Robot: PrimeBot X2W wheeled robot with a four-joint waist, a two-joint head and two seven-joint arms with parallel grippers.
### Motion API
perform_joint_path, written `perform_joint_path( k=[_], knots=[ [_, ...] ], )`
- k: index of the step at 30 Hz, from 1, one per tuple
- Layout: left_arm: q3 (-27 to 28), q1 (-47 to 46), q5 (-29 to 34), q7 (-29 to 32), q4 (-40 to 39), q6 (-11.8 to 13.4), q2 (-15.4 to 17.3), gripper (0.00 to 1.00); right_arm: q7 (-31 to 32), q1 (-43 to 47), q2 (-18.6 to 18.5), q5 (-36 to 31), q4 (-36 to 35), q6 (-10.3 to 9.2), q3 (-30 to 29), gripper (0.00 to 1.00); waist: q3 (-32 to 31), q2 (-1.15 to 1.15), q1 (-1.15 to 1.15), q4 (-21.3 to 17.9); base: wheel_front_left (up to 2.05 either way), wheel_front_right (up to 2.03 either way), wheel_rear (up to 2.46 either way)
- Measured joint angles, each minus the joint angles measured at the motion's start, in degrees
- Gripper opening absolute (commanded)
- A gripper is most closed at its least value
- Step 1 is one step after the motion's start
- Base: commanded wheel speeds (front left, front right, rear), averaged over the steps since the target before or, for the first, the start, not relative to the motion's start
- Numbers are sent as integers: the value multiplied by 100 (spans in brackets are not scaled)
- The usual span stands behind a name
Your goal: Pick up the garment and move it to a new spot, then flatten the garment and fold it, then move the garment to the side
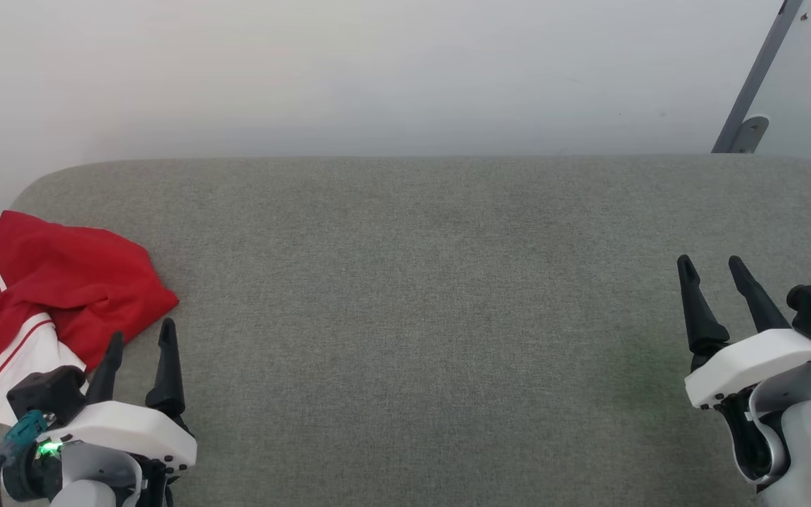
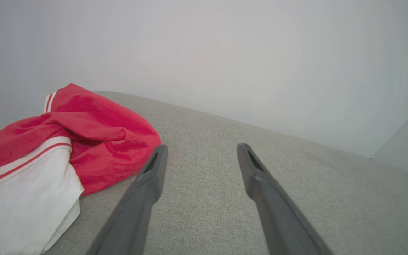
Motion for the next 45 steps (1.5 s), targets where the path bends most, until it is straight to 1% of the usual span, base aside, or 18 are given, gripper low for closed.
perform_joint_path(
  k=[19,27,33,45],
  knots=[
    [16,-24,776,-253,235,-73,65,100,-204,59,-59,-599,-103,0,-68,100,-36,0,0,-16,0,0,0],
    [35,-81,989,-347,385,-175,68,100,-326,59,3,-661,-113,0,-302,100,-69,0,0,1,0,0,0],
    [18,-81,1018,-400,437,-283,60,100,-388,59,29,-835,-92,1,-392,100,-71,0,0,8,0,0,0],
    [-116,-222,1458,-534,566,-346,135,100,-555,2,45,-1332,-7,1,-501,100,-60,0,0,172,0,0,0]
  ],
)
